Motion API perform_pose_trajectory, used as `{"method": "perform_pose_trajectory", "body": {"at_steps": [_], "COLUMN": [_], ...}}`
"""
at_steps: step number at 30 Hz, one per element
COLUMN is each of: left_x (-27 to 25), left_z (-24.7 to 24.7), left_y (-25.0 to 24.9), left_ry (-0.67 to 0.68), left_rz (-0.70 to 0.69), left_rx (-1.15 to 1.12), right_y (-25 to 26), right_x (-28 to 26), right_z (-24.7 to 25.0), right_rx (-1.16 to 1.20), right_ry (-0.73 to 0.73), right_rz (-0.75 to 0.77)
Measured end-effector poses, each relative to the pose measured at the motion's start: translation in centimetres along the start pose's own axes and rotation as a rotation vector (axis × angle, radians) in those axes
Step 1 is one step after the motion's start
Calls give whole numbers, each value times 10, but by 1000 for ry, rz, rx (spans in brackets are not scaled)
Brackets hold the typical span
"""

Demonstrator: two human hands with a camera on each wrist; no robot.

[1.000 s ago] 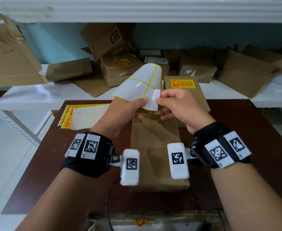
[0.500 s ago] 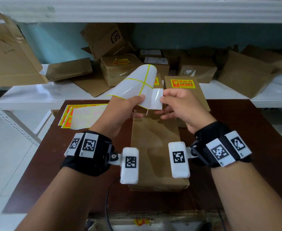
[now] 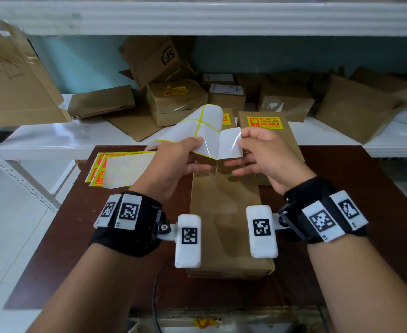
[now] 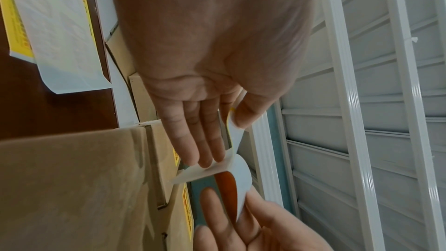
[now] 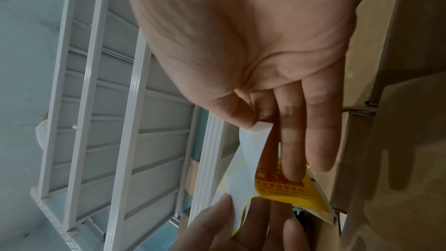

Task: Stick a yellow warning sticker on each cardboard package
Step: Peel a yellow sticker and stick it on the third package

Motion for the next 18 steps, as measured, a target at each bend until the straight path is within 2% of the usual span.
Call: {"method": "perform_pose_trajectory", "body": {"at_steps": [9,18], "left_x": [-3,-1], "left_z": [-6,-1], "left_y": [-3,-4], "left_ry": [53,-12], "left_rz": [-16,-50], "left_rx": [73,35], "right_y": [5,5], "right_x": [-3,-1], "right_z": [-6,-5], "right_rx": [-31,-55], "right_ry": [-1,-6], "right_rz": [29,34]}}
Point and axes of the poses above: each hand's wrist, its own x-axis towards the middle knuckle, its own z-axis out of the back of the hand, y = z × x, the point moved 8 cm from there along x, towards the middle knuckle, and after that the axes turned 2 degrees about -z, right-handed, at the moved point
